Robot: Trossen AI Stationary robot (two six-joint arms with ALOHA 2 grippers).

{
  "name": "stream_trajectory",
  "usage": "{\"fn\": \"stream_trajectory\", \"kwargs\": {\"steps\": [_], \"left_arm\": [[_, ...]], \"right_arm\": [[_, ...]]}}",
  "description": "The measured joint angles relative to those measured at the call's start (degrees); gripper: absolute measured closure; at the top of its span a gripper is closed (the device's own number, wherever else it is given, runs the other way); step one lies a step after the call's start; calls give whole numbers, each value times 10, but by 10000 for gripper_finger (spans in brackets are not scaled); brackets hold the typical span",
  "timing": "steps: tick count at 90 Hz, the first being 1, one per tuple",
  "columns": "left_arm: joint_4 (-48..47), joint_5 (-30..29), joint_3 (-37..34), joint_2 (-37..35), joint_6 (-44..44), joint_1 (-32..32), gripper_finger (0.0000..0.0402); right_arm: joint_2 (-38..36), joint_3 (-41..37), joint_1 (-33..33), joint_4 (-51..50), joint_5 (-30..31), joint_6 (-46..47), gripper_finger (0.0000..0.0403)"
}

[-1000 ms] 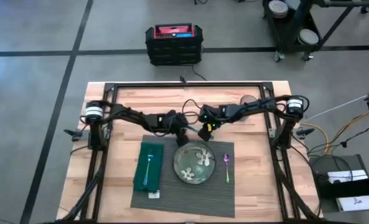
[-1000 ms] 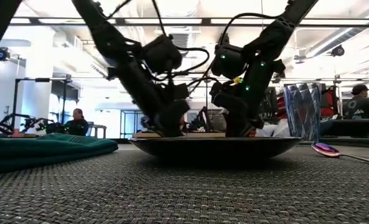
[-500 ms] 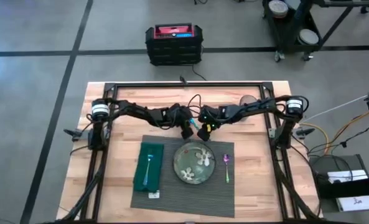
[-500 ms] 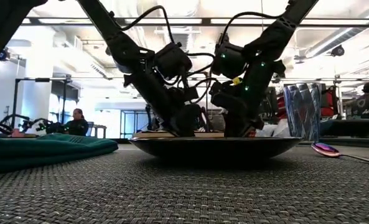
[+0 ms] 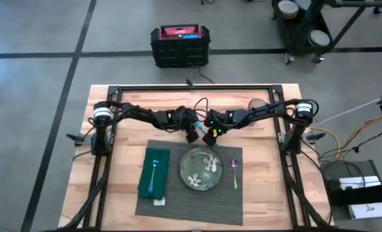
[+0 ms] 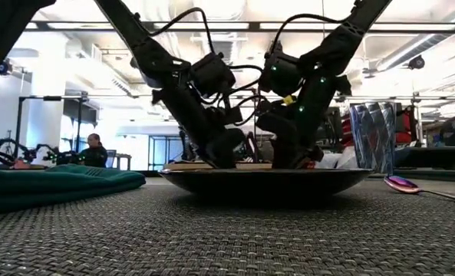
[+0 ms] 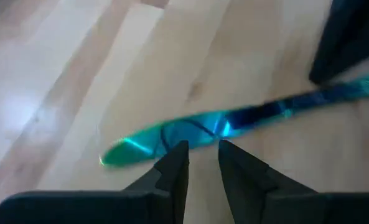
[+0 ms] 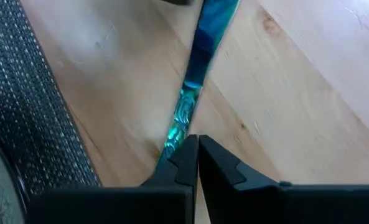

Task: Set table place
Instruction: Put the iridescent blue knife on the gray place mat

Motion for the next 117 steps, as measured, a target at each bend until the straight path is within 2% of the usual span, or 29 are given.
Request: {"fn": "stream_trajectory", "kwargs": {"steps": [11,18,41,83,104,117], "left_arm": [[-24,21,-6,-9,-6,-1,326],[-2,21,-12,2,-6,0,326],[81,21,-12,39,-4,10,326],[143,13,-12,46,5,26,326],[99,14,-13,19,11,27,326],[96,15,-12,6,10,28,326]], "right_arm": [[-10,-2,0,-21,-7,-6,403],[-11,-2,1,-20,-24,-8,403],[5,-2,7,-1,-23,9,403],[7,-4,11,47,-16,38,403],[-13,9,7,34,-13,28,403],[-43,38,-17,37,-13,3,403]]}}
